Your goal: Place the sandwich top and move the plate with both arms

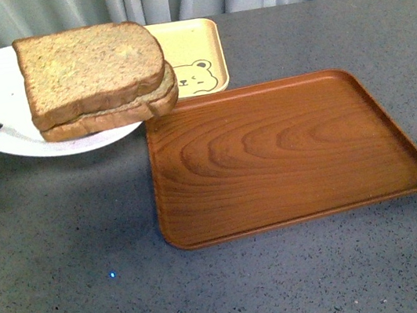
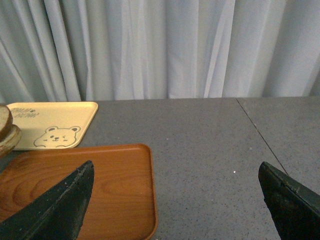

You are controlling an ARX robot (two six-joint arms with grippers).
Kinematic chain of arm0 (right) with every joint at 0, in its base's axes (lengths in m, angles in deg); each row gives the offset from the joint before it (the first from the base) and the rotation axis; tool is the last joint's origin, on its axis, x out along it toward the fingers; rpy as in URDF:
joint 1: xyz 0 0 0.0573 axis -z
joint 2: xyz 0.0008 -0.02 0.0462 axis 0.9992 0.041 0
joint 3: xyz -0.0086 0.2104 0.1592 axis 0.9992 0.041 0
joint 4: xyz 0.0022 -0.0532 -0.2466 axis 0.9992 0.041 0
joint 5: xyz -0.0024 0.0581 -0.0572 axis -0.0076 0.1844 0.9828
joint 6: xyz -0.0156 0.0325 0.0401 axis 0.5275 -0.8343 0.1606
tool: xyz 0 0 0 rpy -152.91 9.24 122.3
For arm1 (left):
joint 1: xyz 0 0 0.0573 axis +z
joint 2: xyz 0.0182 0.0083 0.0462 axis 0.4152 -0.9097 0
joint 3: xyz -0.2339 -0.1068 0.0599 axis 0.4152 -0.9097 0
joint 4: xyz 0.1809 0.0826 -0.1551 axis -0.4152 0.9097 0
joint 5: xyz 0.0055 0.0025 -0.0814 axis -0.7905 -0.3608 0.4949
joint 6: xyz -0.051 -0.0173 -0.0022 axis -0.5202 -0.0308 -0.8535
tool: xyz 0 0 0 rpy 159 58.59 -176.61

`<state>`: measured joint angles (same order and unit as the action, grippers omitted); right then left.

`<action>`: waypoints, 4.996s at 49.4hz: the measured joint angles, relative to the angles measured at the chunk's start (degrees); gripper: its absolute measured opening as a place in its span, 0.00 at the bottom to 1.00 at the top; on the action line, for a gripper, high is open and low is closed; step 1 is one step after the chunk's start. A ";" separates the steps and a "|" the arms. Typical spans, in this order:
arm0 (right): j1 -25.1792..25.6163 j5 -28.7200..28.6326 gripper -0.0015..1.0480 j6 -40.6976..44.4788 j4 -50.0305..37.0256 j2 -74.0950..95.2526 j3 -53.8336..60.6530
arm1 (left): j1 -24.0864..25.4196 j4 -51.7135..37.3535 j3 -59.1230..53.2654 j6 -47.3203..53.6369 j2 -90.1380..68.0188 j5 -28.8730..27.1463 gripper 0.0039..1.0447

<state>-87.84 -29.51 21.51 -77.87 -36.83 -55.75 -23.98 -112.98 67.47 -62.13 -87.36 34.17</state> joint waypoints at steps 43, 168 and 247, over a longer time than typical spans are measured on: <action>0.00 0.00 0.91 0.00 0.02 0.00 0.00 | -10.32 13.49 40.54 -4.04 -28.83 -4.39 0.02; 0.00 0.00 0.91 0.00 0.02 0.00 0.00 | -0.42 15.47 -28.00 64.24 70.47 -23.32 0.01; 0.00 -0.02 0.91 0.02 0.04 0.00 0.00 | -0.48 45.05 -28.02 64.26 99.56 -23.34 0.48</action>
<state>-87.84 -29.54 21.53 -77.83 -36.83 -55.75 -24.46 -67.93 39.45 2.13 12.20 10.82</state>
